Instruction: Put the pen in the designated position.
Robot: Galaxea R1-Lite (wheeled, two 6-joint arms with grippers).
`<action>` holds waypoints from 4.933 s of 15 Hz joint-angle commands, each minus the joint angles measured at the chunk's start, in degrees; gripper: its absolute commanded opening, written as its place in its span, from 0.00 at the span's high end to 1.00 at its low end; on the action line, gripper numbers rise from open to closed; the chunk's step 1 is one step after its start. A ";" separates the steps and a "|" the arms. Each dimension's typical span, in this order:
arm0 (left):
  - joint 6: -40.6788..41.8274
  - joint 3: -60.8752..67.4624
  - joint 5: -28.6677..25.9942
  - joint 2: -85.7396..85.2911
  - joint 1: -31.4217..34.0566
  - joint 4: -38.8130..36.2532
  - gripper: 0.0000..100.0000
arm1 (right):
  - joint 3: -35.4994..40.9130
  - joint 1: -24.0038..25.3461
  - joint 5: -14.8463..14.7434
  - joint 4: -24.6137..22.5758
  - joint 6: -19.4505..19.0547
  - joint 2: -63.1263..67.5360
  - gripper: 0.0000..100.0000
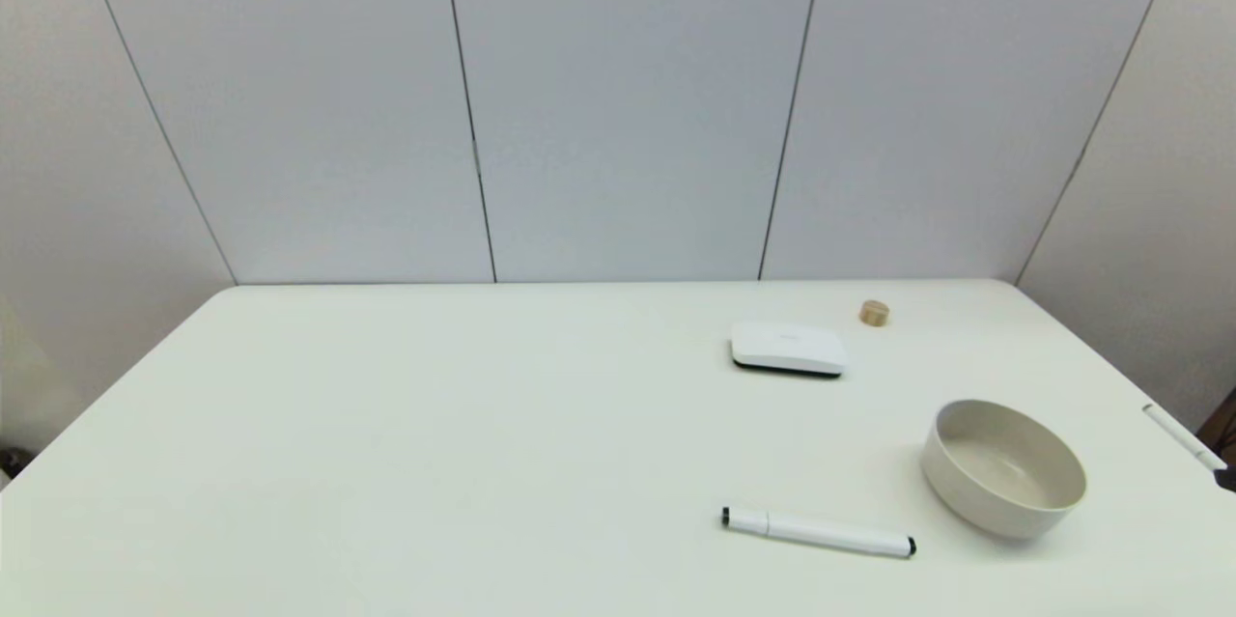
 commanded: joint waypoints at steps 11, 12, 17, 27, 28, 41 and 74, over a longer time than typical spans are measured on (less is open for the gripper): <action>-0.02 0.09 0.04 -0.01 0.00 -0.02 0.00 | 2.92 -3.48 4.65 0.36 -11.87 6.99 1.00; -0.02 0.09 0.04 -0.01 0.00 -0.02 0.00 | 2.92 -3.57 5.62 0.53 -11.69 7.87 1.00; -0.02 0.09 0.04 -0.01 0.09 -0.02 0.00 | -5.08 -4.09 7.20 1.41 -8.44 15.61 1.00; -0.02 0.00 0.04 -0.01 0.00 -0.02 0.00 | -6.31 -5.94 5.88 0.97 -6.42 22.99 1.00; -0.02 0.00 0.04 -0.01 0.00 -0.02 0.00 | -6.31 -5.94 5.88 0.89 -6.50 24.31 1.00; -0.02 0.00 0.04 -0.01 0.00 -0.02 0.00 | -8.68 -3.48 7.11 -1.05 -7.12 30.90 1.00; -0.02 0.00 0.04 -0.01 0.09 -0.02 0.00 | -13.78 -8.49 1.13 -0.70 -6.42 8.05 0.00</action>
